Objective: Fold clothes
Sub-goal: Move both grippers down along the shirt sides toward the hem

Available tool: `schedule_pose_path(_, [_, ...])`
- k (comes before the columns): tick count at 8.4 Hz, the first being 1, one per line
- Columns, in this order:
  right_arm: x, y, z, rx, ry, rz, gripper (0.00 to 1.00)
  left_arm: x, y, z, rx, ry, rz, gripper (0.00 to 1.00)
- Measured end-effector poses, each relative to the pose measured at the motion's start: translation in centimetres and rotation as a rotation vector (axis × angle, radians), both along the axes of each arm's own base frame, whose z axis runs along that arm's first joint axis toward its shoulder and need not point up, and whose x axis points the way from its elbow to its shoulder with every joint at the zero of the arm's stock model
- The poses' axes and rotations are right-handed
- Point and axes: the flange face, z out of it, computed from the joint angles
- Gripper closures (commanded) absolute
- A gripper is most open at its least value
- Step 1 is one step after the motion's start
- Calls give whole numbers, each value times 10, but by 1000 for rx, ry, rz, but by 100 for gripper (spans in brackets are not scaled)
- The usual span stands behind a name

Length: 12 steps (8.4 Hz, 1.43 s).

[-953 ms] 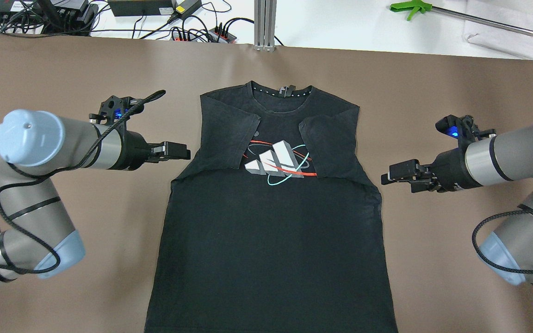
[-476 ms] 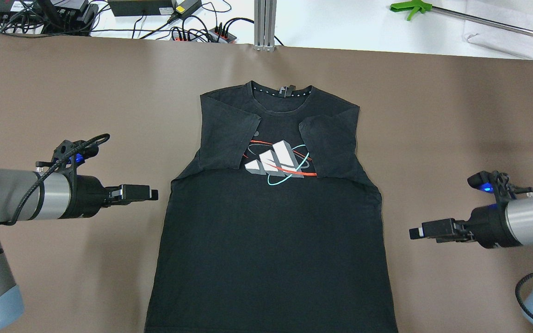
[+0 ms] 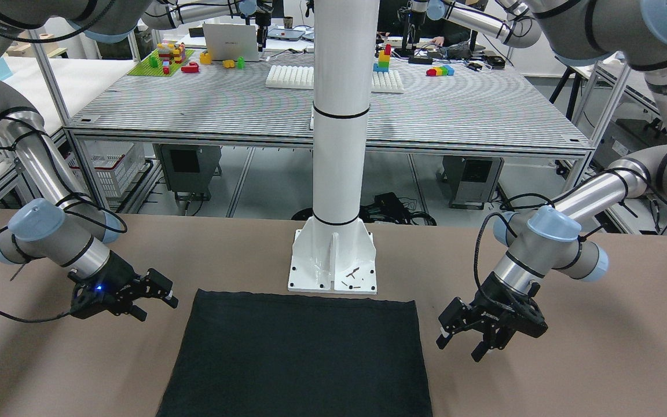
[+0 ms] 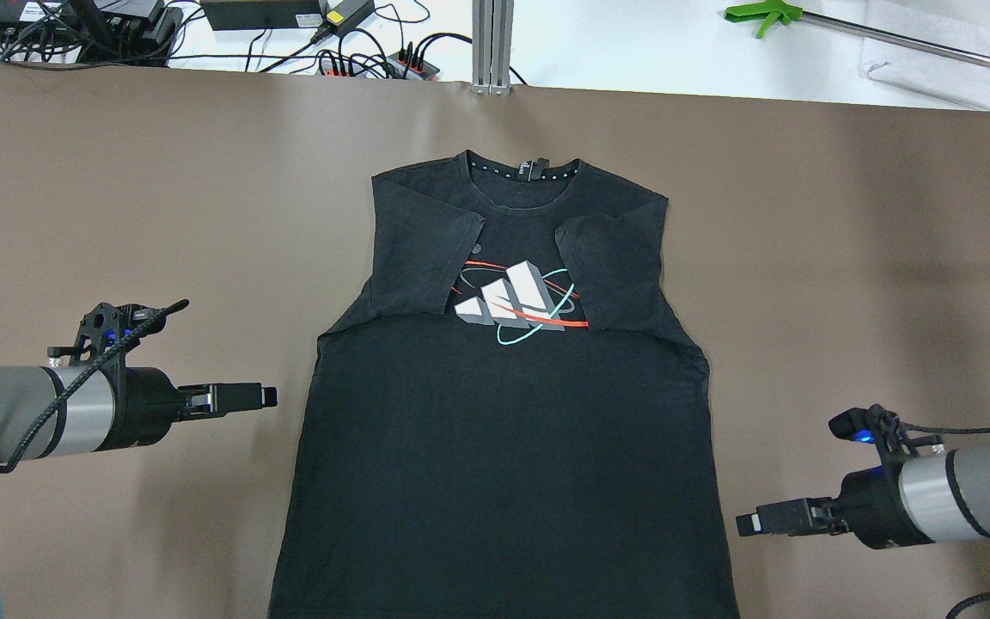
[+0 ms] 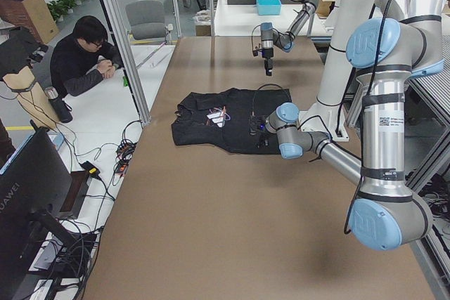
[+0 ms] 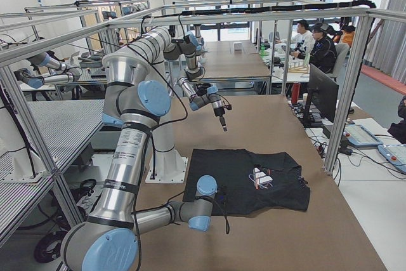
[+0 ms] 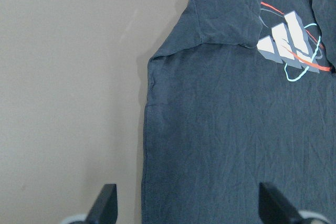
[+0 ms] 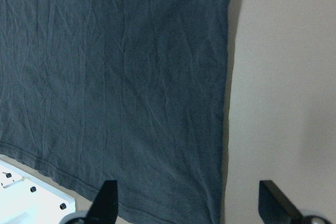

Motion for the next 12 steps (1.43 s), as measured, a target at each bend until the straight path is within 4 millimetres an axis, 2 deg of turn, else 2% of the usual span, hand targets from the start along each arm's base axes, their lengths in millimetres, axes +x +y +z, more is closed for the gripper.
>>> schedule_pose_path(1, [-20, 17, 2, 12, 1, -10, 6, 2, 1, 0, 2, -3, -4, 5])
schedule_pose_path(2, [-31, 31, 3, 16, -9, -19, 6, 2, 2, 1, 2, -5, -7, 5])
schedule_pose_path(5, [-32, 60, 29, 20, -43, -54, 6, 3, 2, 0, 5, -5, -11, 5])
schedule_pose_path(9, [-46, 77, 53, 18, -16, -76, 6, 12, 10, 1, 15, -14, -20, 5])
schedule_pose_path(12, [-59, 88, 54, 25, -13, -87, 6, 13, 10, 1, 16, -13, -19, 5])
